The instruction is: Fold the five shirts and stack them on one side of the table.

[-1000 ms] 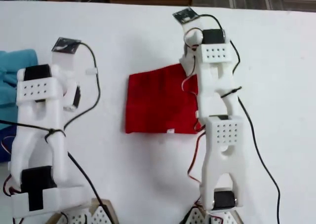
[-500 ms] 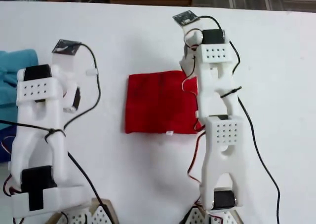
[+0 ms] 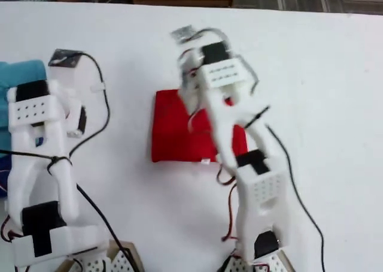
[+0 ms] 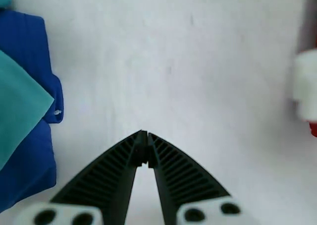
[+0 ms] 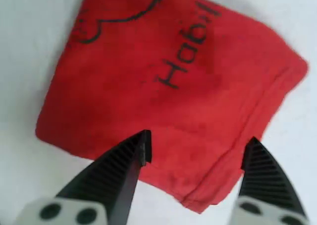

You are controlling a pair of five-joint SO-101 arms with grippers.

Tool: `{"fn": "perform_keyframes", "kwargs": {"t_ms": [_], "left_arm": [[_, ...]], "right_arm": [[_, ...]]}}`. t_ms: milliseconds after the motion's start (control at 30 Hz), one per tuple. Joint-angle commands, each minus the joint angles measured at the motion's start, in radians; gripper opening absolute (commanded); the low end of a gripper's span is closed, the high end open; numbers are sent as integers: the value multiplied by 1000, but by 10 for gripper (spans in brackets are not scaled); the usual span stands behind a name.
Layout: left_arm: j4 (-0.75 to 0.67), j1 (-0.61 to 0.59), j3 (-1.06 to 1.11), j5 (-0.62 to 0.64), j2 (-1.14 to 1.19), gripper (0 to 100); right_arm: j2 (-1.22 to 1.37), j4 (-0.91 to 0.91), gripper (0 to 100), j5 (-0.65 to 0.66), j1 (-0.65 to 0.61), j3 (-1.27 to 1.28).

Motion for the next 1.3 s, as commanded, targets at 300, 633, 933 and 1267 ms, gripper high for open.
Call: {"fn": "perform_keyframes", "kwargs": {"t_ms": [300,633,933,1267], "left_arm": [[-18,-100,-12,-5,-49,32],[-51,-97,-12,-5,-49,32],[-69,-97,-2,-3,-48,32],[-124,-98,-1,-3,-41,32]], "right_arm": [[-54,-243,294,58,-114,381],[-278,-91,294,58,-18,89],[-117,-91,382,-163,147,84],[62,-87,458,-161,93,28]]}}
